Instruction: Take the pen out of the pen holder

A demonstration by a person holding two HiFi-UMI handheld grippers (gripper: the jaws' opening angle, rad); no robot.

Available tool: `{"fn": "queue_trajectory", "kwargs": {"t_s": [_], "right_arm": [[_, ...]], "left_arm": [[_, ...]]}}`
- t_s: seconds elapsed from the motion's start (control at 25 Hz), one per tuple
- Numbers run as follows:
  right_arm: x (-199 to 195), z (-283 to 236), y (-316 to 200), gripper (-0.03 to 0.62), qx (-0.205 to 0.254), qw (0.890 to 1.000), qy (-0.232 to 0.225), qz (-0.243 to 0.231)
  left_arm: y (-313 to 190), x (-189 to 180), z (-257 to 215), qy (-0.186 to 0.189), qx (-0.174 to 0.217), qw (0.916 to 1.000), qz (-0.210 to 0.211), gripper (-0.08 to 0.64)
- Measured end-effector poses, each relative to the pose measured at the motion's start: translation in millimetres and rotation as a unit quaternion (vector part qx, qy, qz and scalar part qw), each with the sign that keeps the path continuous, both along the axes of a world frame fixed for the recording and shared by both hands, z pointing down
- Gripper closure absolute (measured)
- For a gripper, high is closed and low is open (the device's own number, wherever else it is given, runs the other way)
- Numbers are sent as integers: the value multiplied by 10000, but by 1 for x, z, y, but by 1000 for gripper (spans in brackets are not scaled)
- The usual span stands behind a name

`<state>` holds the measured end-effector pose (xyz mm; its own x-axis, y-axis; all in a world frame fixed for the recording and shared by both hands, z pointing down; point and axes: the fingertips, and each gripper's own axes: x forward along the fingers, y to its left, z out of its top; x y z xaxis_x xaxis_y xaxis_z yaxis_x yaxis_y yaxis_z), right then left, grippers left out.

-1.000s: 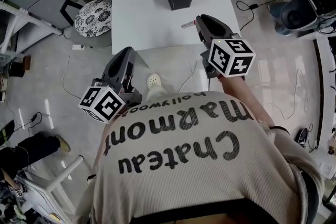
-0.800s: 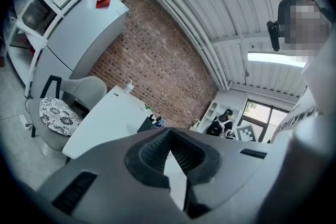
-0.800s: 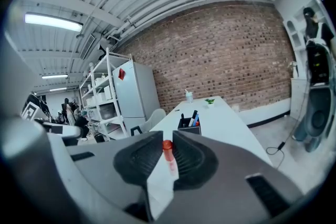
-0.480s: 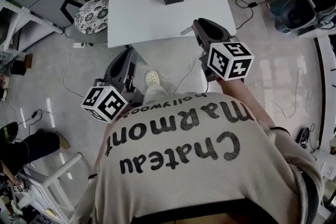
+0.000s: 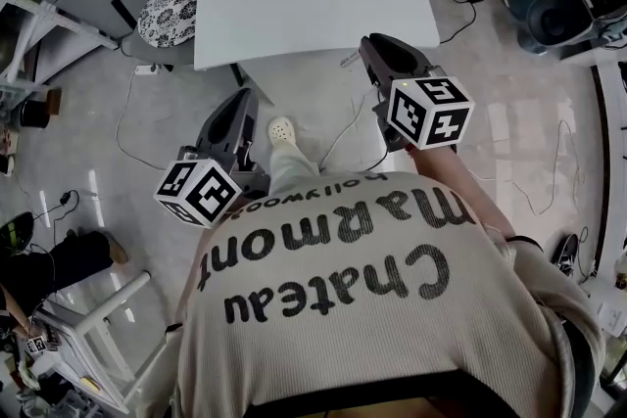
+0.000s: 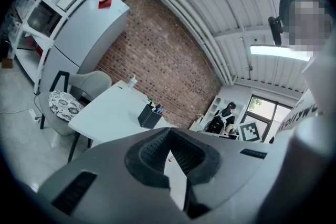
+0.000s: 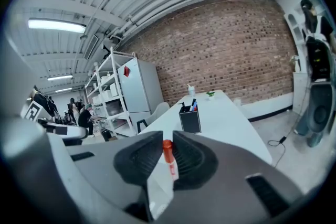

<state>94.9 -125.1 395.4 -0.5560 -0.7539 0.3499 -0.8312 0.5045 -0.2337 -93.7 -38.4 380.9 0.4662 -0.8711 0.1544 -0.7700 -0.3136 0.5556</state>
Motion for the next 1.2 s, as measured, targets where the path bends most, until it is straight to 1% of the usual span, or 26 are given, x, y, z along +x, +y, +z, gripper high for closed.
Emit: {"fn": "queue_trajectory", "kwargs": {"t_s": [0.28, 0.64, 1.2], "right_arm": [[7, 1, 10, 534, 47, 10000, 45, -26], [14, -2, 10, 534, 54, 9999, 26, 91], [-8, -5, 7, 534, 110, 9999, 41, 43]], "left_arm": [[6, 6, 4, -54, -41, 10000, 24, 560], [1, 7, -2, -82, -2, 9999, 73, 560], [-3, -16, -5, -68, 51, 10000, 33, 560]]}}
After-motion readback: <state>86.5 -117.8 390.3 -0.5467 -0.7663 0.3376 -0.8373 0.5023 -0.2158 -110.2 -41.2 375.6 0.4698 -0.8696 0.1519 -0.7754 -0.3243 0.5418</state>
